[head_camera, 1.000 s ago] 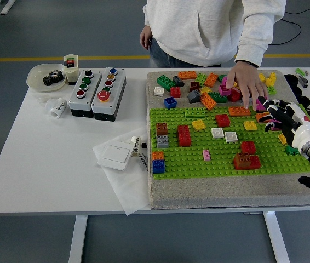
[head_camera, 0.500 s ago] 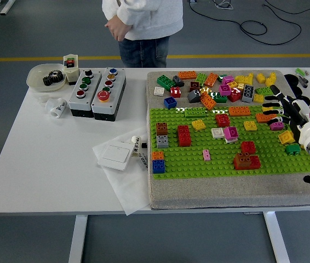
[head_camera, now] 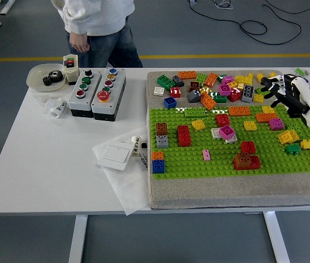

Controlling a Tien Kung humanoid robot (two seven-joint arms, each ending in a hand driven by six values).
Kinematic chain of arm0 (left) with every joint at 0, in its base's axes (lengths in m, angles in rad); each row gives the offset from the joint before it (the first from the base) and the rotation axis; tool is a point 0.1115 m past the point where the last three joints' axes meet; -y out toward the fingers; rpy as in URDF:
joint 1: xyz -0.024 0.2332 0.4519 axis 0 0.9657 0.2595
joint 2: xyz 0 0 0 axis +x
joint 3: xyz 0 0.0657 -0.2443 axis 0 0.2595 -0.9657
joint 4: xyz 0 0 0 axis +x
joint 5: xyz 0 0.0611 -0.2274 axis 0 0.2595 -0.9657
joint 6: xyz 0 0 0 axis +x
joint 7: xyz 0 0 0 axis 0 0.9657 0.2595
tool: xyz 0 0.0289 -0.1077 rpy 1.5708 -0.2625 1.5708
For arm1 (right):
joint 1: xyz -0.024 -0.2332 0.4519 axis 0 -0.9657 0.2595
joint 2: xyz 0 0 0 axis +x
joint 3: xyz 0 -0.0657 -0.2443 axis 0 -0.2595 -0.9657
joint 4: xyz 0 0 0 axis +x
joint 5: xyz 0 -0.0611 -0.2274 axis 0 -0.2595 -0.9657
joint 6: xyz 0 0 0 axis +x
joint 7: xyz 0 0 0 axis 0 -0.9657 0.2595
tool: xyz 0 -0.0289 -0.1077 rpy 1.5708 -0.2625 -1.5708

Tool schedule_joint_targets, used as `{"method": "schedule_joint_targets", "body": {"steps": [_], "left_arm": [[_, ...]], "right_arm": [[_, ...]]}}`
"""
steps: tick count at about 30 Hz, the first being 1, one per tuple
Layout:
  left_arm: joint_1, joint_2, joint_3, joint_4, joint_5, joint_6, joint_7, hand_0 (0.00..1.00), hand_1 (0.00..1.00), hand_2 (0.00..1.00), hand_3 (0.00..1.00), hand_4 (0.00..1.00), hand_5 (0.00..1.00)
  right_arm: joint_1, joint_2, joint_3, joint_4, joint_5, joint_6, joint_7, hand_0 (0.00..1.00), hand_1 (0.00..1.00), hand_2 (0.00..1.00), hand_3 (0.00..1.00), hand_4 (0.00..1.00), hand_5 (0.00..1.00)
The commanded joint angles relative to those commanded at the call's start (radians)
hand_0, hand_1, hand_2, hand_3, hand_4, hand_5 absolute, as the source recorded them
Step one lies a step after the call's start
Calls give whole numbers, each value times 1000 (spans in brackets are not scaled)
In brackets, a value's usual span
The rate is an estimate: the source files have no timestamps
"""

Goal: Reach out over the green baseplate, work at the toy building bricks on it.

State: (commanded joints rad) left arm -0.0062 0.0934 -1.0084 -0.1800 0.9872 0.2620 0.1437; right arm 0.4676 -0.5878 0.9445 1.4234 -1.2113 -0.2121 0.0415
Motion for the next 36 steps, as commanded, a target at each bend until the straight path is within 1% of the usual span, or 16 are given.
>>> {"method": "schedule_joint_targets", "body": {"steps": [3,6,7,8,12,13,18,19,22,24,25,26,28,30,31,36], "left_arm": [[-2,0,5,0,-7,0,-1,760,789,841,732,775,680],[-4,0,10,0,-13,1,-2,760,789,841,732,775,680],[-5,0,10,0,-14,1,-2,760,788,839,733,775,680],[-6,1,14,0,-17,1,-3,760,788,839,733,775,680],[-8,1,19,0,-23,1,-4,760,788,839,733,775,680],[-9,1,22,0,-26,1,-5,759,788,840,732,776,680],[-10,1,23,0,-27,1,-4,759,788,840,732,776,680],[-10,0,23,0,-27,1,-4,760,788,840,733,776,680],[-10,-1,21,0,-24,1,-2,760,788,840,733,776,680],[-11,-1,22,0,-25,0,-2,760,788,840,733,776,680],[-11,-2,22,0,-25,1,-2,760,788,840,736,776,681],[-11,-2,22,0,-26,1,-2,760,788,840,736,776,681],[-12,-3,25,0,-29,1,-3,760,788,840,736,776,681],[-14,-3,28,0,-34,2,-4,760,788,840,736,776,681],[-14,-2,28,0,-36,2,-5,758,789,840,730,775,680],[-17,-1,33,0,-40,2,-7,758,789,840,730,775,680]], "right_arm": [[19,-54,-48,70,-130,94,17,347,474,558,553,998,788],[42,-88,-95,92,-253,141,36,347,474,558,553,998,788],[46,-93,-105,93,-299,148,39,436,497,577,548,998,755],[56,-98,-119,66,-338,148,40,436,497,577,548,998,755],[60,-93,-114,-32,-514,121,40,436,497,577,548,998,755],[59,-89,-105,-63,-552,105,41,498,536,595,520,973,578],[70,-71,-93,-186,-760,39,42,498,536,595,520,973,578],[77,-65,-96,-205,-806,27,43,529,558,591,503,897,425],[111,-43,-119,-310,-909,-18,48,529,558,591,503,897,425],[127,-32,-132,-358,-908,-25,45,529,558,591,503,897,425],[135,-27,-136,-380,-901,-25,47,526,541,576,499,866,383],[141,-22,-139,-398,-895,-25,49,526,541,576,499,866,383],[153,-14,-137,-433,-882,-3,62,526,541,576,499,866,383],[160,-16,-132,-451,-885,28,70,526,541,576,499,866,383],[163,-24,-126,-459,-876,53,84,528,532,567,502,845,355],[160,-49,-122,-454,-875,125,91,528,532,567,502,845,355]]}}
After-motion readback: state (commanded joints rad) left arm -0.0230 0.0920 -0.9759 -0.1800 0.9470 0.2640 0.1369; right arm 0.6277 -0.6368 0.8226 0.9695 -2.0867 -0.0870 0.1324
